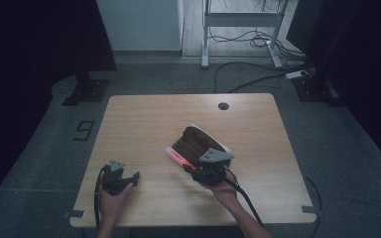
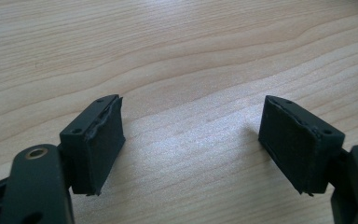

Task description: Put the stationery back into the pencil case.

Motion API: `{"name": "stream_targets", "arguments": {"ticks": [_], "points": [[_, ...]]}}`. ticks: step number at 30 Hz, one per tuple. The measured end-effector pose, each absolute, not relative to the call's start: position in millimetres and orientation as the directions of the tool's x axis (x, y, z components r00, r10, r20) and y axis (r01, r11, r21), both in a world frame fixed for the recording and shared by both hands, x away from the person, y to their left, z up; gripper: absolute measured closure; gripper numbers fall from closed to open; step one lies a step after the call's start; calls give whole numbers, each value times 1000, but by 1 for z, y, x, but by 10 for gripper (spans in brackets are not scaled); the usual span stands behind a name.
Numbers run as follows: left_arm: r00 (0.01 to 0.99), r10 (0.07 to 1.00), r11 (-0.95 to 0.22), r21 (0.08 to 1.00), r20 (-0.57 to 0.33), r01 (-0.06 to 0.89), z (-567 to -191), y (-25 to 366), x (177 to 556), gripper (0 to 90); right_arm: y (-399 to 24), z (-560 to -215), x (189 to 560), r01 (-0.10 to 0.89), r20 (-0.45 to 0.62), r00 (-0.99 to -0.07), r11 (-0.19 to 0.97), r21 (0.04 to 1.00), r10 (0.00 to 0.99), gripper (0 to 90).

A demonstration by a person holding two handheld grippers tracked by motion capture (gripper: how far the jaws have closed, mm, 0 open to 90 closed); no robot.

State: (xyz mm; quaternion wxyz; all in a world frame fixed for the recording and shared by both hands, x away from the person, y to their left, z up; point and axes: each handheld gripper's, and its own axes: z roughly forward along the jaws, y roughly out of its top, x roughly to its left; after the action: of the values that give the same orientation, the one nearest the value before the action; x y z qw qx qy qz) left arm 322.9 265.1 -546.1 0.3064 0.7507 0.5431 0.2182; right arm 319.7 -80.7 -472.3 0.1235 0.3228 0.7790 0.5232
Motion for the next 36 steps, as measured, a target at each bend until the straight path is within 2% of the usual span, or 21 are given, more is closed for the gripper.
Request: {"name": "stream_targets", "arguments": {"ticks": [36], "points": [[316, 949, -223, 696, -5, 682, -546, 265, 323, 218, -121, -464, 339, 384, 161, -698, 176, 906, 698, 659]]}}
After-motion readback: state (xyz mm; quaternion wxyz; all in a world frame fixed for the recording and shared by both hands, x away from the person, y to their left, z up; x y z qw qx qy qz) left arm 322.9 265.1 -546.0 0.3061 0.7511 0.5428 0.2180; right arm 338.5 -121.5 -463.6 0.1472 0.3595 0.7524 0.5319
